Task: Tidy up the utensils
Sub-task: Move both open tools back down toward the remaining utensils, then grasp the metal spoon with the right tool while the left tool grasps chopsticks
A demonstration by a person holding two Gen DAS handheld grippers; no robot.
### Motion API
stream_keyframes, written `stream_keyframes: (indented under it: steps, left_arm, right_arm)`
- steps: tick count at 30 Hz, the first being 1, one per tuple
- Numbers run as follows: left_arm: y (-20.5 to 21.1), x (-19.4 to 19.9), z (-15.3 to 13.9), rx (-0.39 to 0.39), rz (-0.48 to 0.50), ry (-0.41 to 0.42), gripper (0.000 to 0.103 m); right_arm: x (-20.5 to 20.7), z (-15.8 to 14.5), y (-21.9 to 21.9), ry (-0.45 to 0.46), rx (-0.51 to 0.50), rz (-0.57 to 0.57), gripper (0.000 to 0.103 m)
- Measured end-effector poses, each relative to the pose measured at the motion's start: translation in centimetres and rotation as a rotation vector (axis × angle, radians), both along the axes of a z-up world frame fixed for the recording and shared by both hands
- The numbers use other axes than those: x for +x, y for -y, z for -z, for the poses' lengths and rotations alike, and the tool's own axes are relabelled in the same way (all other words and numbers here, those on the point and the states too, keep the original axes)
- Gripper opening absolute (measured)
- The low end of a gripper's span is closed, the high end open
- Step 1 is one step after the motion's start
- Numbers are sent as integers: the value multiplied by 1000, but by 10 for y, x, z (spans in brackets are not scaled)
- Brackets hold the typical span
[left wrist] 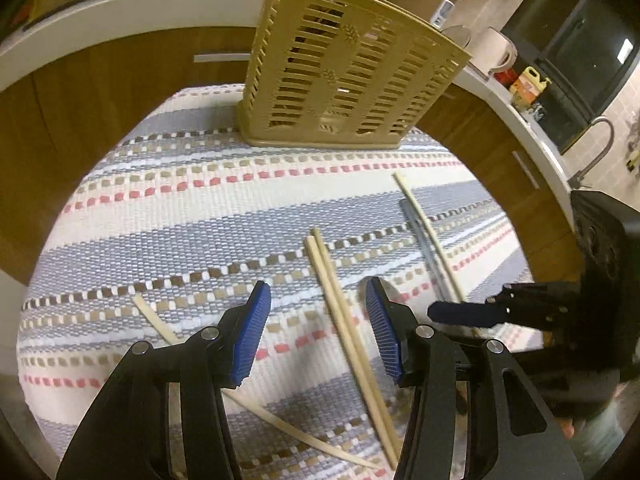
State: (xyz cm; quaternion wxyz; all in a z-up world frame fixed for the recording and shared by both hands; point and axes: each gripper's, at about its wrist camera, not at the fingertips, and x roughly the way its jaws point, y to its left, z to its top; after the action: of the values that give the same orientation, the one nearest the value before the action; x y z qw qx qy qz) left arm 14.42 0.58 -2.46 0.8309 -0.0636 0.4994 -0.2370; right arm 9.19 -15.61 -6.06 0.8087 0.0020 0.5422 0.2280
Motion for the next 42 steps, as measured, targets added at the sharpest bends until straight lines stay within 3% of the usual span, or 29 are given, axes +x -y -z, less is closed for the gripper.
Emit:
stream_keyframes:
  steps: [5,10,14,17,21,24,27,29,32,36,42]
  left_arm:
    - [11,-2,5,2,-13,13,44]
    - [29,-8,15,87,5,44,43]
    - [38,-10,17,168,10,81,35]
    - [38,-11,17,194,17,94,31]
    - [40,-9,15,207,15,90,32]
    - [49,-10,14,244,32,101,40]
    - [57,-11,16,274,41,115,39]
    - [56,-11,16,269,45,118,24]
    - [47,-9,16,237,36,106,13]
    - [32,-9,16,172,28,89,12]
    - [14,-7,15,155,-5,68,5]
  right_arm:
    - [-19,5,-28,130,-133,-31,26]
    - [-29,14,-43,197,-228,-38,22]
    - [-30,14,-29,205,-231,-4,10]
    - [-28,14,-14,195,-212,28,10]
    - [-29,14,-11,186,-191,40,10]
    - [-28,14,-11,189,-198,34,10]
    - [-28,14,-11,186,-192,31,10]
    - [-28,15,-8,187,-183,42,10]
    - [-28,17,-1,180,-144,68,10]
    - [-30,17,5,183,-139,107,10]
    - [-28,17,17,166,-114,165,10]
